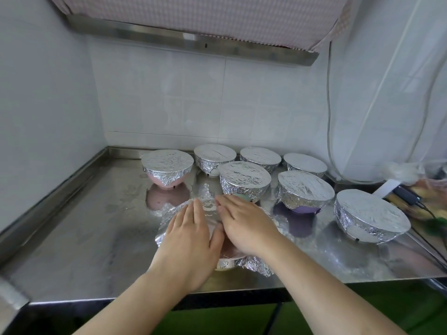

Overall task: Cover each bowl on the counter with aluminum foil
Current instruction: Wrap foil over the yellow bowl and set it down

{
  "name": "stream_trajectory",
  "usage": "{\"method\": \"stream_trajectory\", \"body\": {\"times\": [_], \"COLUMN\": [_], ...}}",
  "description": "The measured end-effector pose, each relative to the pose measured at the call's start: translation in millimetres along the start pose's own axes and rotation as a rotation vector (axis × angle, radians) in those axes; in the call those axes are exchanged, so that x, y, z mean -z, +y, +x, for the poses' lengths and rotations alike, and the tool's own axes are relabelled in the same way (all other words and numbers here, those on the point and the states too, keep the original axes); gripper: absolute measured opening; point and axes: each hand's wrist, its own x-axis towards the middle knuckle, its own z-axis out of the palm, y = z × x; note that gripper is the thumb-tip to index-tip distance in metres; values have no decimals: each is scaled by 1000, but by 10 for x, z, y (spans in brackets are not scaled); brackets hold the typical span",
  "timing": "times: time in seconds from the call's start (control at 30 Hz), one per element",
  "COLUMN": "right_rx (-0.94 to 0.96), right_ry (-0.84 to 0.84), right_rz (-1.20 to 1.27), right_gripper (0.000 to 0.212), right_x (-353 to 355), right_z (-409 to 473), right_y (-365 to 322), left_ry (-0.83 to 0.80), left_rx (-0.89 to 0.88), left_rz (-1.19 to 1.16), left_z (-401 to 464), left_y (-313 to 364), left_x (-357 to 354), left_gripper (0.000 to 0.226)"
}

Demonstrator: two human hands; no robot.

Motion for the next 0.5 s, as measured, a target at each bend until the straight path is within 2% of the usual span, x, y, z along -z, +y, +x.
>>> {"method": "stream_trajectory", "body": {"times": [0.07,0.13,0.2,0.27,0.37,0.5], "right_rx": [8,28,47,85,127,78], "right_ry": [17,27,14,24,106,25], "right_rz": [-8,-41,-51,-56,-118,-141], "right_gripper": [76,70,60,57,55,56], "right_x": [-11,-28,-14,16,-17,-30], "right_z": [-8,8,6,-38,-89,-84], "right_y": [1,22,32,36,83,92], "left_ry": [35,67,38,4,13,66], "left_rx": [-35,-161,-258,-318,-317,-249], "left_rz": [-8,97,164,229,231,134], "left_z": [185,424,559,588,580,517], "left_y": [-54,-89,-80,-73,-119,-135], "left_x": [35,-3,-80,-145,-161,-140], "left_gripper": [78,73,62,62,58,55]}}
